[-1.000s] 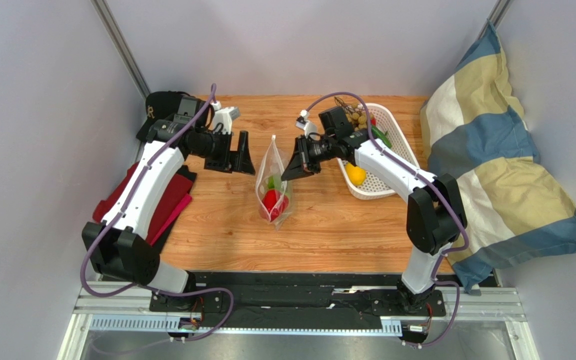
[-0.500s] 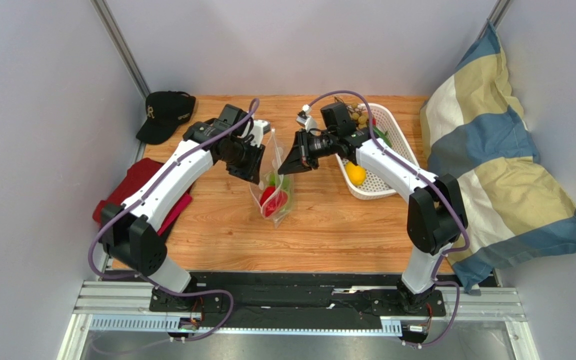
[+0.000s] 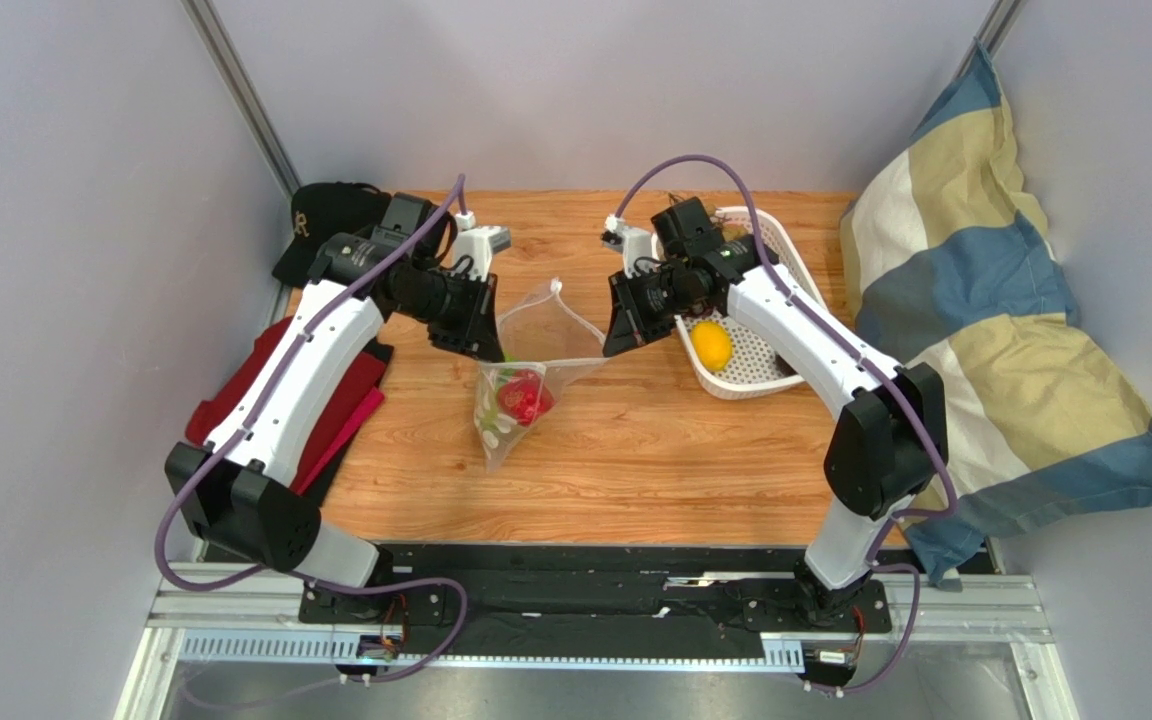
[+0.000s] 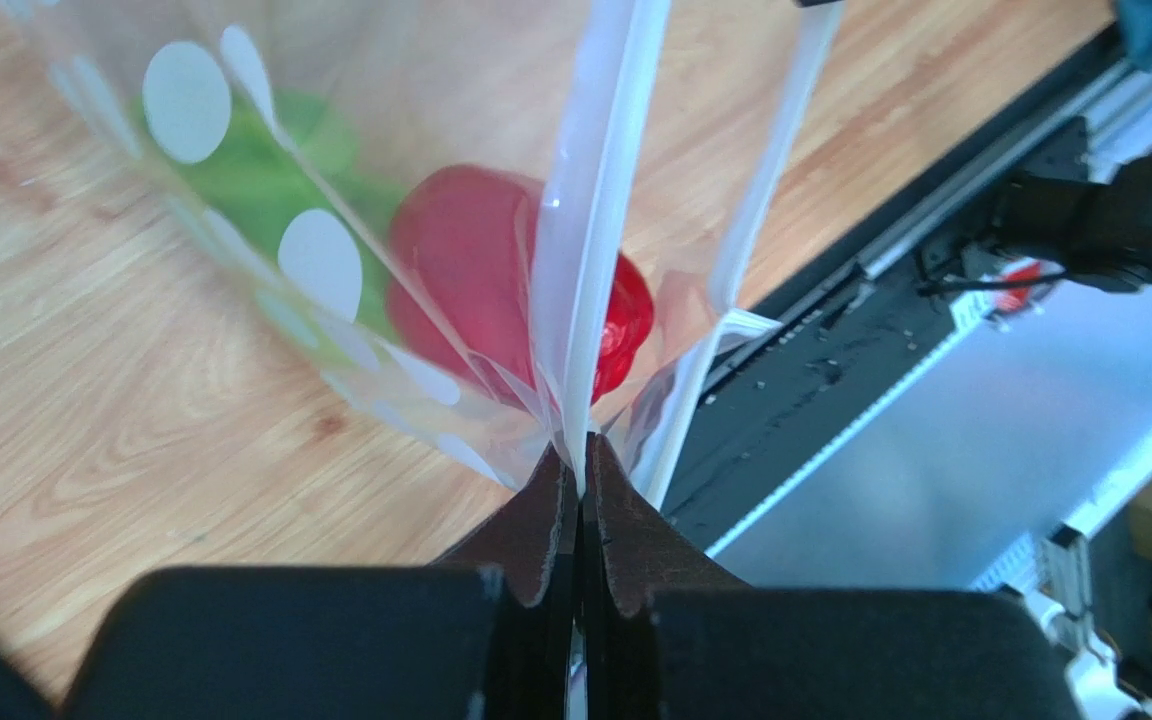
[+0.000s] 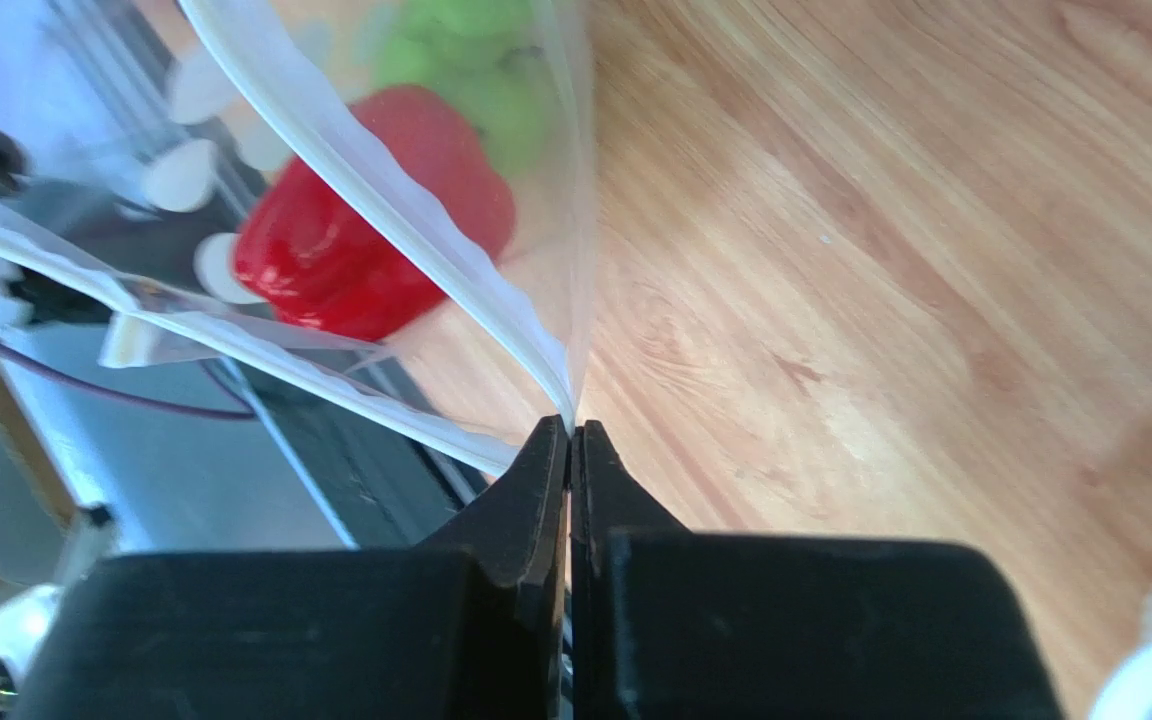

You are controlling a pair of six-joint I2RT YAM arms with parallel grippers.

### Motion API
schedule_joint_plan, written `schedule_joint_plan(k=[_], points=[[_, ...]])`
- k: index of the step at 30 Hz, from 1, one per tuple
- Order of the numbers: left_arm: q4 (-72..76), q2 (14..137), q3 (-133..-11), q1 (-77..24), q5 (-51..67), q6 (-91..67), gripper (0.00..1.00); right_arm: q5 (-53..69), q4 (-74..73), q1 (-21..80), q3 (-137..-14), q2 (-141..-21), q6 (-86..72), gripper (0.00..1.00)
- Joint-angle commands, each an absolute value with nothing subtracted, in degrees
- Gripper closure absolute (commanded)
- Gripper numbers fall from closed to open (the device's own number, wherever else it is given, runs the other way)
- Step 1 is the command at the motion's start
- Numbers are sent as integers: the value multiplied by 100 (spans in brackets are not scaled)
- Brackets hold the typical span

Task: Place the food in the zip-top bag and seal the zipper
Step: Adjust the zipper food storage bag at the center of the board, then pick up the fake fruit from the bin.

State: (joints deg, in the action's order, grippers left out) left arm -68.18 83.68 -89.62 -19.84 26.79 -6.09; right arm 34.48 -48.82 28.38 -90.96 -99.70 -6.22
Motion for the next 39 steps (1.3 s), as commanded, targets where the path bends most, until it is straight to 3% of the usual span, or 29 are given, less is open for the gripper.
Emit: schedule_joint_plan(k=[1,6,9,11,12,15,21,27,32,35,39], points=[[-6724,8665,-9070,-1951,3278,-799,100,2532,-5396,2804,-9298,-10159,756,100],[-6311,9272,-9053,-1951,3445,-1124,100,2443,-5537,2734,-9676,-10599,940,97],[-6205,9413,-9053,-1951,3489,-1212,100,2513,-5651,2567,-9835,-10538,1011,83],[-6083,9413,-9000,-1951,3559,-1283,100,2636,-5721,2391,-9896,-10459,1019,65],[-6039,9413,-8904,-1951,3620,-1396,100,2680,-5800,2312,-9923,-10363,1028,51],[-5924,9430,-8720,-1960,3814,-1555,100,2830,-5827,1970,-9888,-10117,1037,32],[-5871,9536,-8762,-1960,3885,-1565,100,2242,-5854,1310,-9493,-9967,1345,25],[-5889,9589,-8815,-1986,3876,-1503,100,890,-5212,1002,-9255,-10265,1371,22],[-5889,9606,-8842,-1986,3876,-1468,100,773,-4975,993,-9316,-10792,1266,21],[-5897,9606,-8842,-1986,3876,-1468,100,870,-4913,993,-9308,-10977,1169,14],[-5889,9615,-8815,-1986,3885,-1503,100,966,-4861,984,-9229,-11275,1028,13]])
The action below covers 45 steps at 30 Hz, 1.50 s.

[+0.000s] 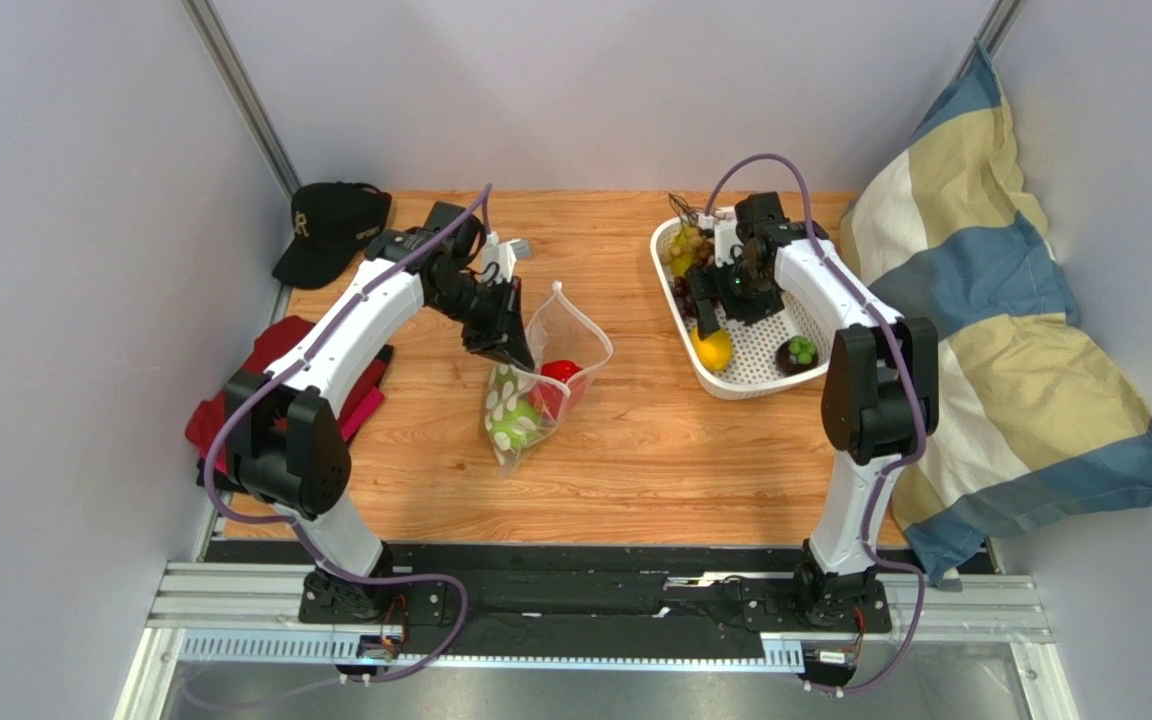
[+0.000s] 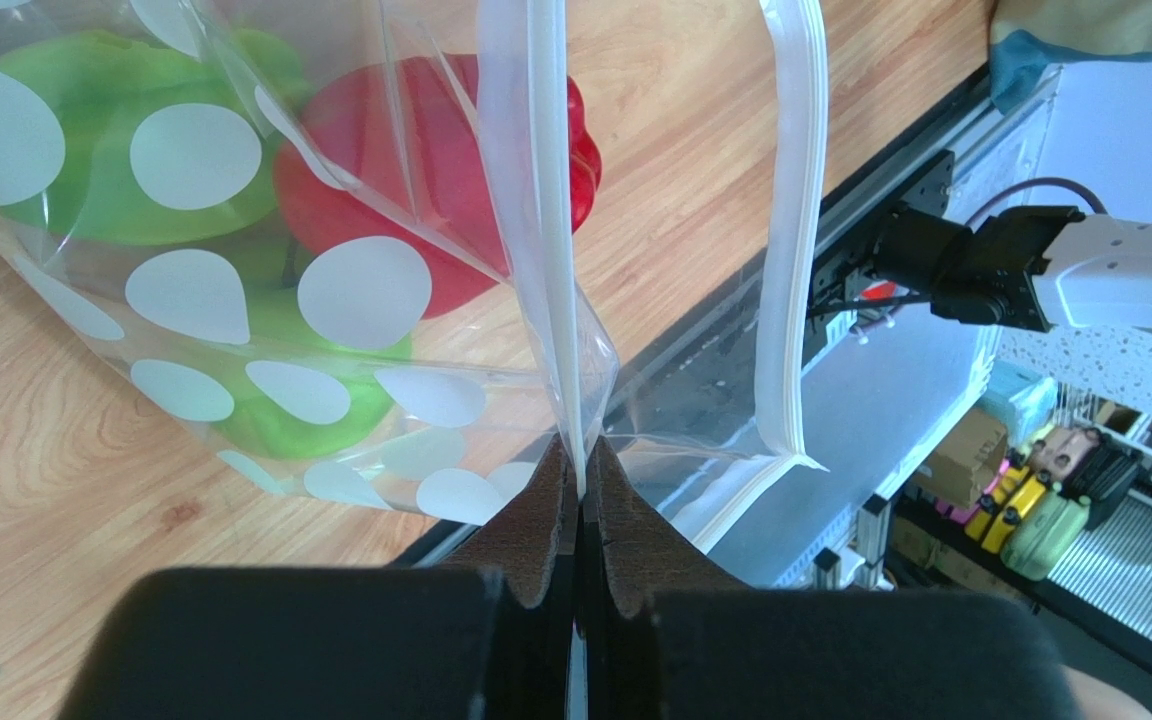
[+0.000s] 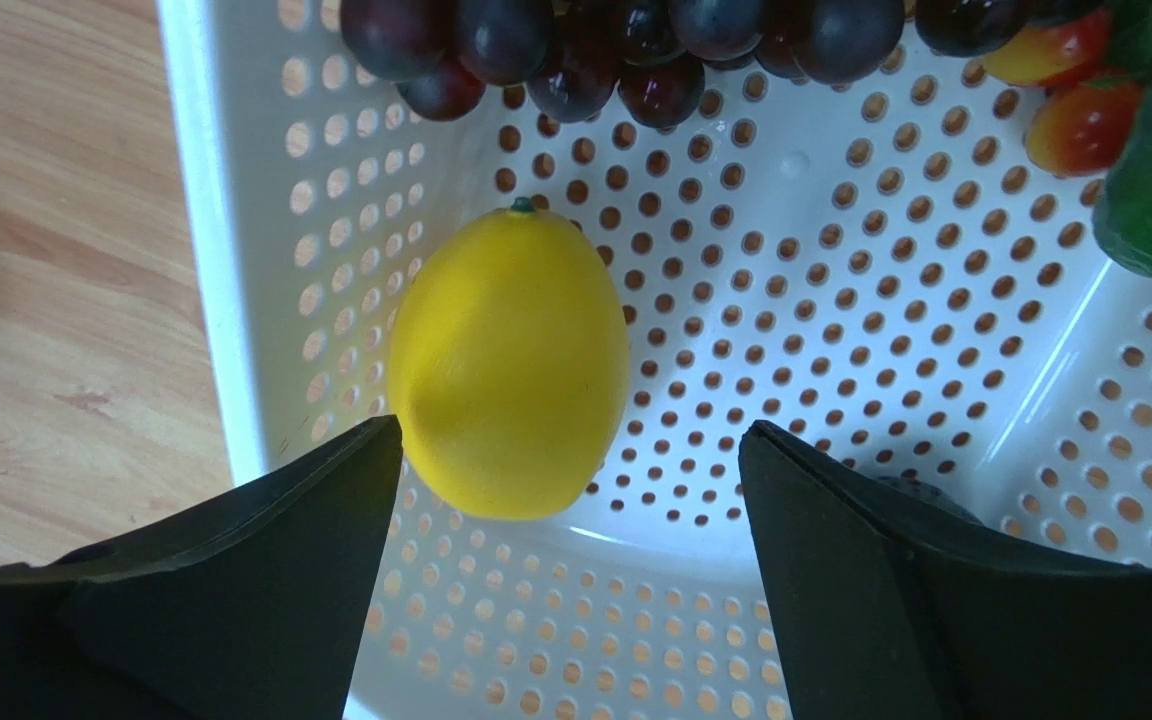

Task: Place the food in the zip-top bag and seal the zipper
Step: Pick up the fake fruit from the bin, then place the fake fruit in the zipper food storage bag.

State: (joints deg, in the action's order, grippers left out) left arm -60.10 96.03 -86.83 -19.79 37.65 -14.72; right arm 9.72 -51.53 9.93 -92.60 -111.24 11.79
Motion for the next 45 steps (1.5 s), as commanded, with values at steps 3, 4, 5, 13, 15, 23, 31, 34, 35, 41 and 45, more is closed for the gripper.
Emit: schedule_joint_plan(k=[3,4,5,13,15,23,31,34,35,41,45], points=[[-5871,9624,-8807,-1995,3885,-1503,100,1072,-4729,984,-9027,-11329,1011,13],[-5871,9633,-8815,-1986,3876,-1494,100,1081,-4694,993,-8957,-11355,1028,13],[-5871,9642,-8815,-1986,3876,-1485,100,1081,-4685,993,-8930,-11382,1046,13],[-5871,9642,-8824,-1986,3850,-1468,100,1107,-4868,914,-8921,-11128,1230,37],[-5862,9615,-8824,-1986,3850,-1459,100,1125,-4965,818,-9035,-10952,1283,50],[-5827,9545,-8771,-1978,3946,-1459,100,3108,-4458,904,-9308,-9442,523,75],[-5792,9545,-8807,-1969,4183,-1459,100,3735,-2814,2362,-8939,-9009,-1037,80],[-5696,9484,-8772,-1951,4341,-1494,100,3656,-2470,2793,-8789,-9157,-1247,79],[-5669,9449,-8754,-1934,4438,-1538,100,3648,-2470,2891,-8798,-9263,-1309,79],[-5476,9229,-8675,-1898,4667,-1599,100,3393,-2479,3304,-8675,-9712,-1143,76],[-5318,9097,-8552,-1881,4869,-1661,100,3384,-2864,3463,-8806,-9905,-923,32]])
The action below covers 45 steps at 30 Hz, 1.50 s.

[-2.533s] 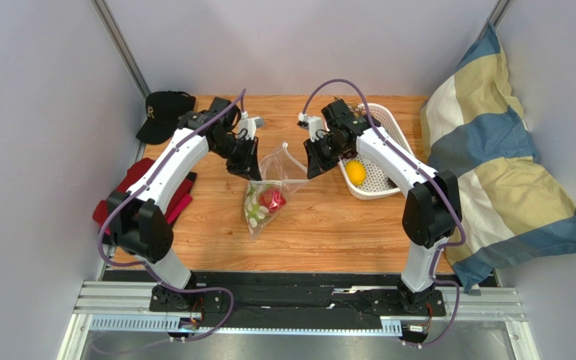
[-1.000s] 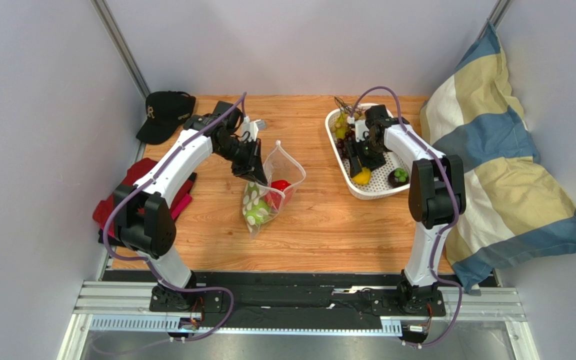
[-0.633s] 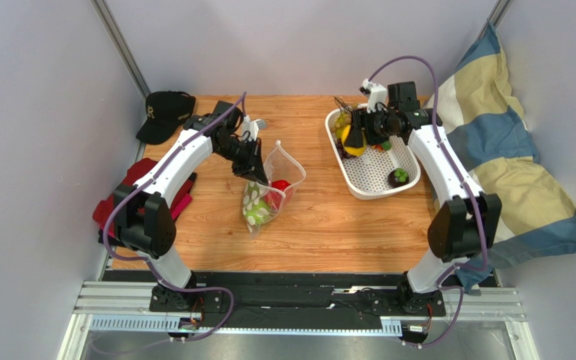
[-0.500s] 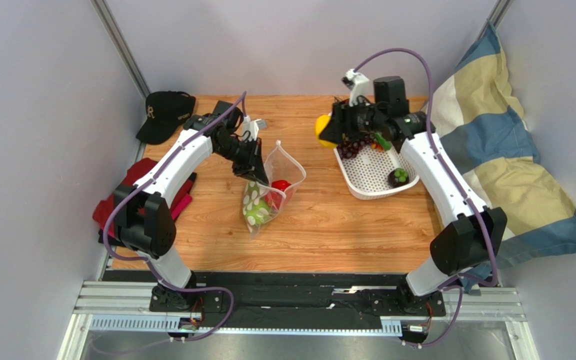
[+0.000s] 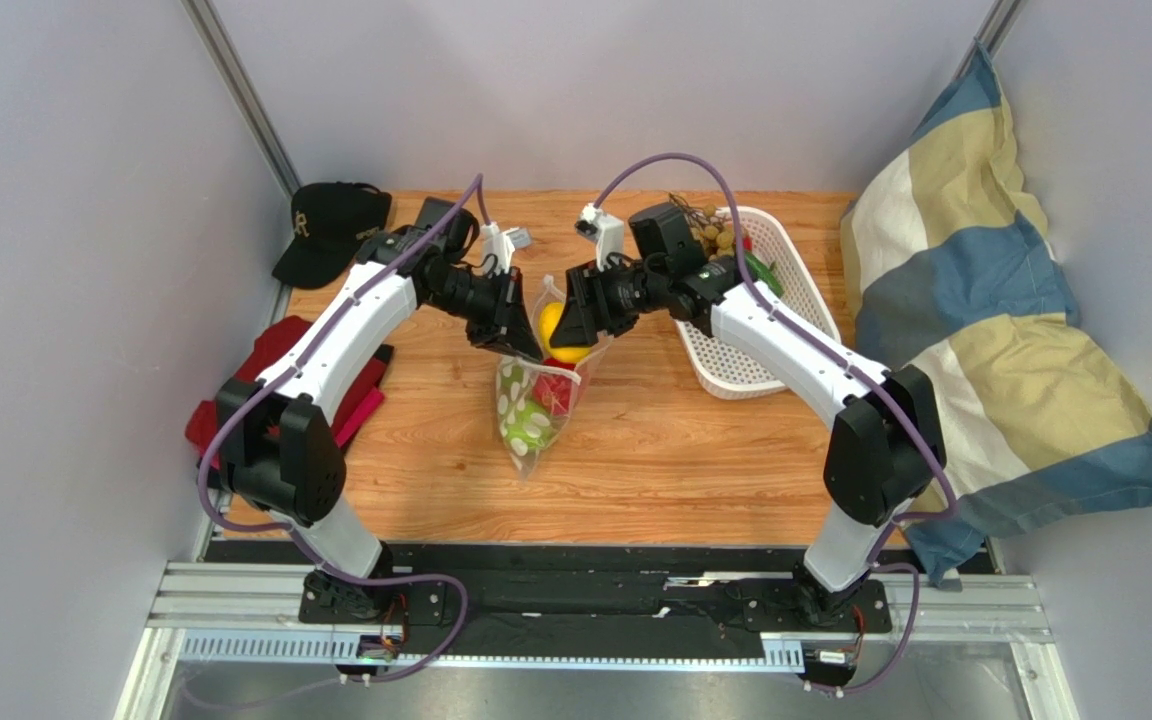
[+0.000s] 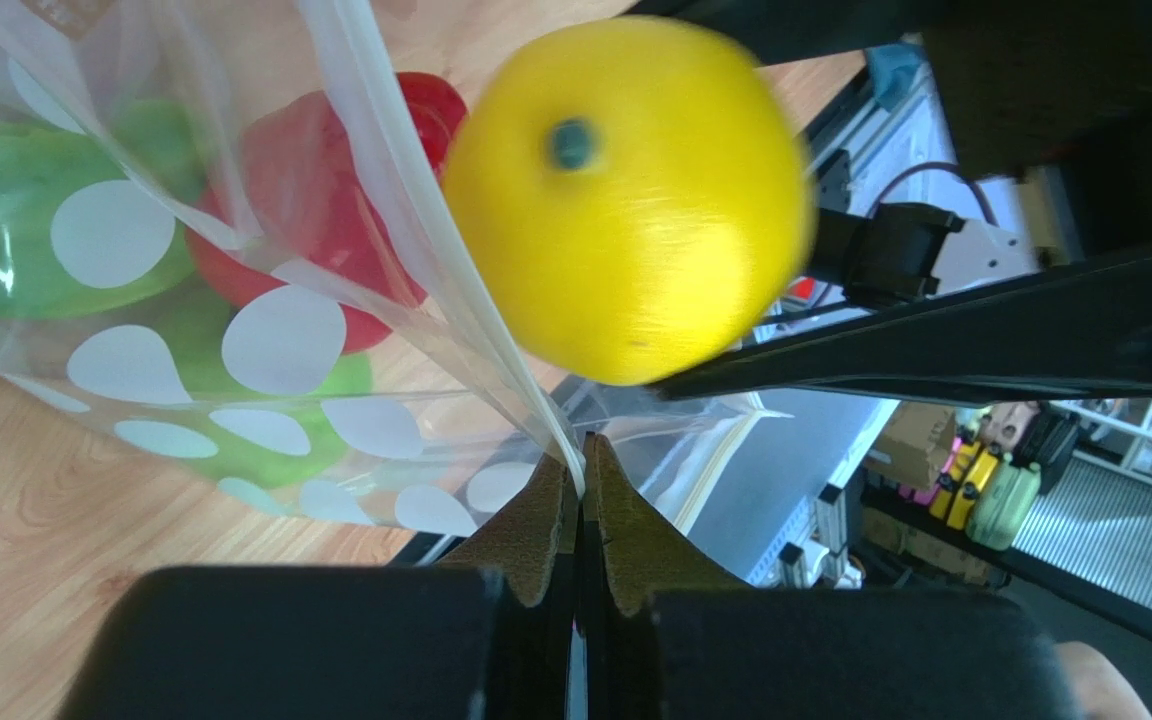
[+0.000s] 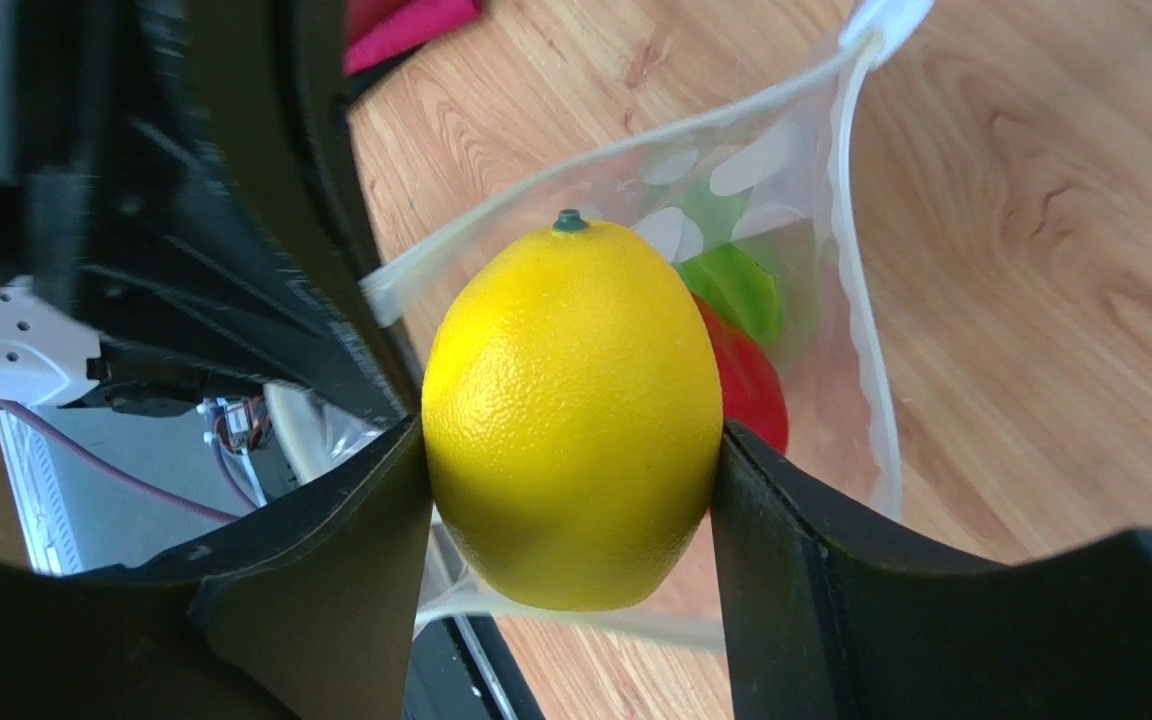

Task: Place the food in the zip-top bag and seal the zipper
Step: Place the fake fruit in the zipper food storage bag, then adjust the zipper food storage bag at the center of the board.

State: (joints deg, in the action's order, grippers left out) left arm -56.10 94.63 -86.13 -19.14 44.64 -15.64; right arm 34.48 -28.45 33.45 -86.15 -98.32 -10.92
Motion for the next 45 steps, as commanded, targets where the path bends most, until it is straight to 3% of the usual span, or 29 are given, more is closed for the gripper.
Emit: schedule_joint_plan(k=[1,3,6,13,20,22,25,26,27,32,37,45], points=[[-5283,9071,-8534,-1872,4878,-1670,100,3375,-2978,3472,-8894,-9949,-897,26],[-5256,9018,-8517,-1855,4878,-1661,100,3323,-3295,3445,-9157,-9923,-783,14],[-5265,8965,-8464,-1846,4913,-1644,100,3392,-3428,3218,-9325,-9713,-800,13],[-5247,8859,-8376,-1837,4948,-1538,100,2393,-3840,2900,-9037,-9501,-309,20],[-5212,8745,-8271,-1837,4966,-1442,100,2873,-4175,2900,-8701,-9843,-299,25],[-5203,8701,-8253,-1837,4975,-1407,100,3144,-4166,2900,-8736,-10001,-351,31],[-5203,8649,-8183,-1837,4992,-1371,100,3374,-4174,2892,-8885,-10229,-431,69],[-5212,8614,-8191,-1837,4983,-1336,100,3479,-4201,2883,-9042,-10248,-422,94],[-5255,8613,-8191,-1837,4957,-1310,100,3637,-4227,2865,-9114,-10239,-457,100],[-5475,8351,-8314,-1837,3984,-1160,100,4201,-3991,2821,-9387,-9504,-966,100],[-5265,8226,-7911,-1846,2674,-1055,100,3974,-3804,2979,-8922,-9175,-950,100],[-5106,8877,-7910,-1854,2979,-1081,100,3420,-4377,2997,-9201,-10002,-352,100]])
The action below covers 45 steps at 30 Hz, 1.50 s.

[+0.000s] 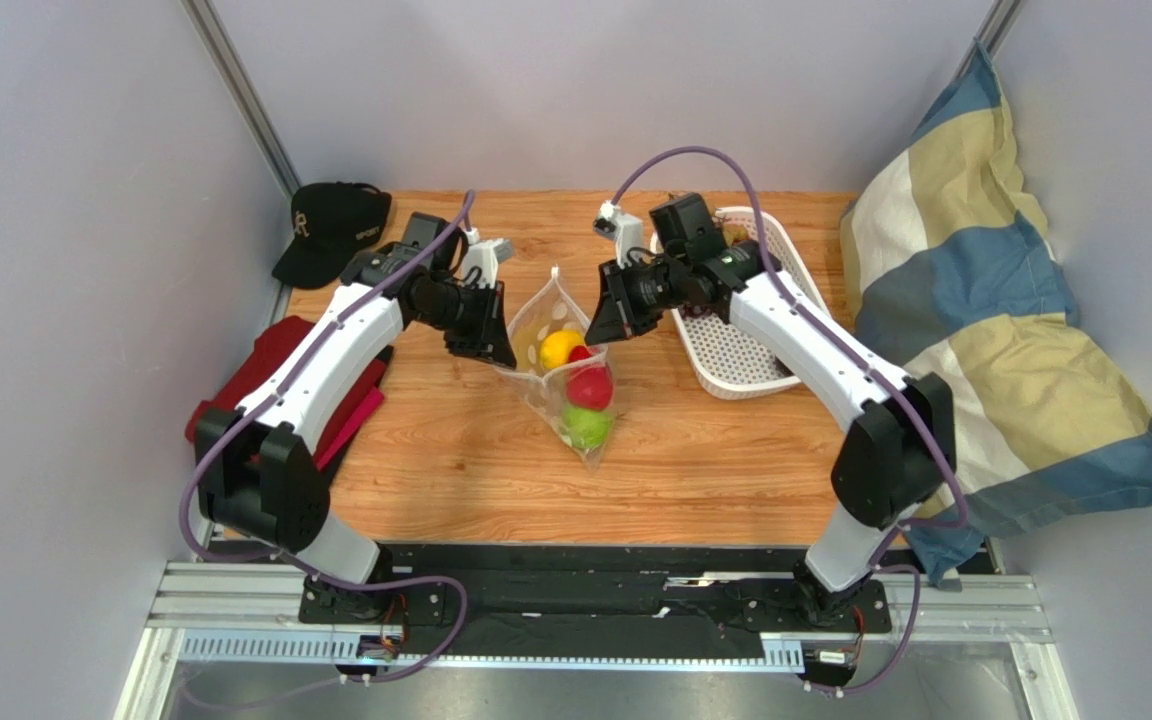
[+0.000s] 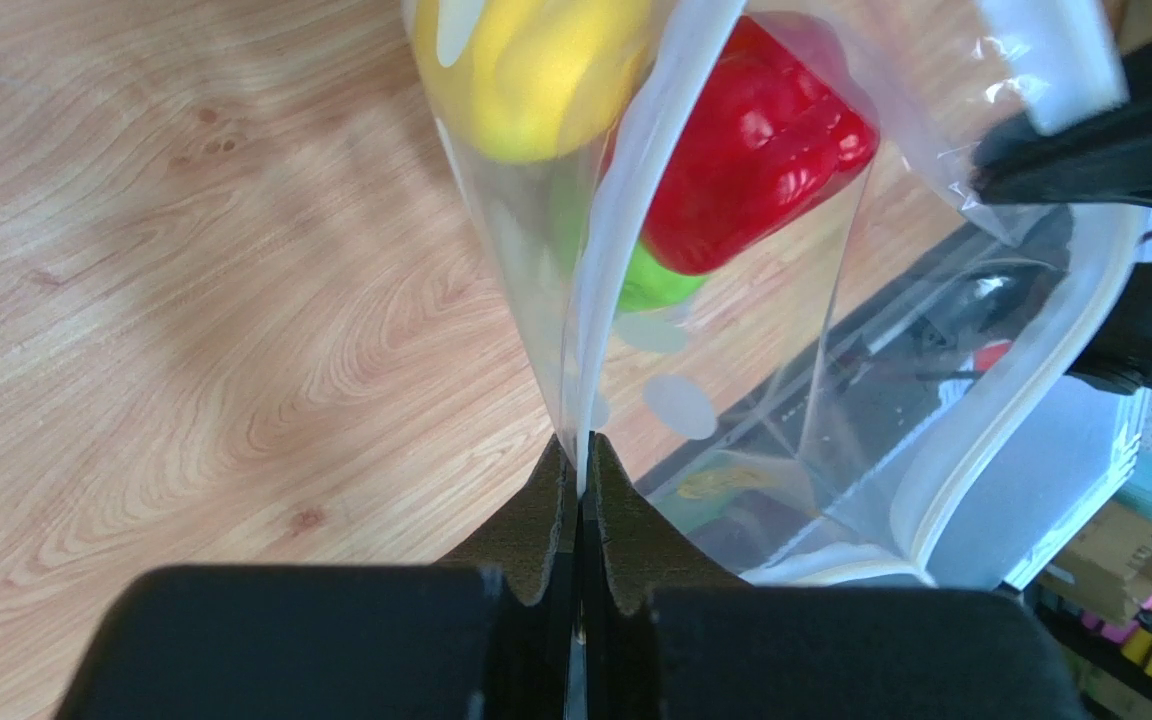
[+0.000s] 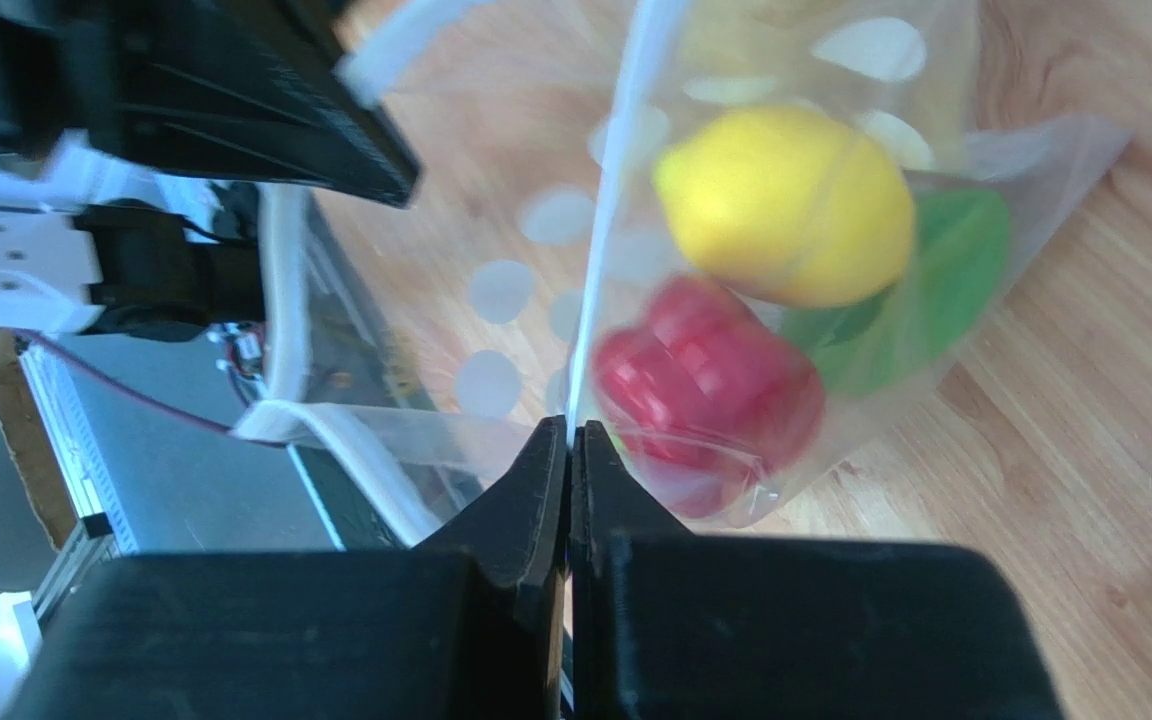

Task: Place the food in the zip-top bag and seal the zipper
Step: Adjust the zipper food storage bag at the center of the board, then adjust the fake fruit in the bin.

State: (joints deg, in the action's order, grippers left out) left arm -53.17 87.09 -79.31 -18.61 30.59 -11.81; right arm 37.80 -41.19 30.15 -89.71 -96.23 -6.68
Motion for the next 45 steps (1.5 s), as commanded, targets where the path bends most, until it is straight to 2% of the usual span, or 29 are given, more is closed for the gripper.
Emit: schedule_joint_plan(k=[1,4,5,6,7,10,13,21,25,31,45], points=[[-5106,8903,-7962,-1854,2953,-1081,100,3375,-4429,3006,-9298,-10045,-273,100],[-5106,8938,-8024,-1854,3041,-1046,100,3261,-4622,2971,-9474,-10046,-167,88],[-5106,8947,-8033,-1854,3050,-1046,100,3269,-4649,2927,-9623,-10046,-202,76],[-5106,8939,-8033,-1854,3067,-1046,100,3287,-4658,2788,-9685,-10037,-263,67],[-5106,8938,-8051,-1854,3085,-1055,100,3287,-4632,2717,-9781,-10020,-298,52],[-5106,8965,-8086,-1854,3164,-1063,100,3226,-4606,2339,-10264,-10046,-334,37],[-5098,9009,-8191,-1854,3243,-1099,100,2867,-4597,1926,-10897,-10186,-203,31],[-5124,9123,-8306,-1872,3252,-1055,100,706,-4588,1336,-12777,-11546,1096,30],[-5124,9193,-8341,-1872,3252,-1055,100,335,-4483,1248,-13113,-12154,1458,32],[-5168,9255,-8420,-1872,3217,-1011,100,158,-3982,1152,-12885,-12690,1643,38],[-5221,9343,-8517,-1872,3296,-967,100,105,-4314,914,-12542,-12972,1890,40]])
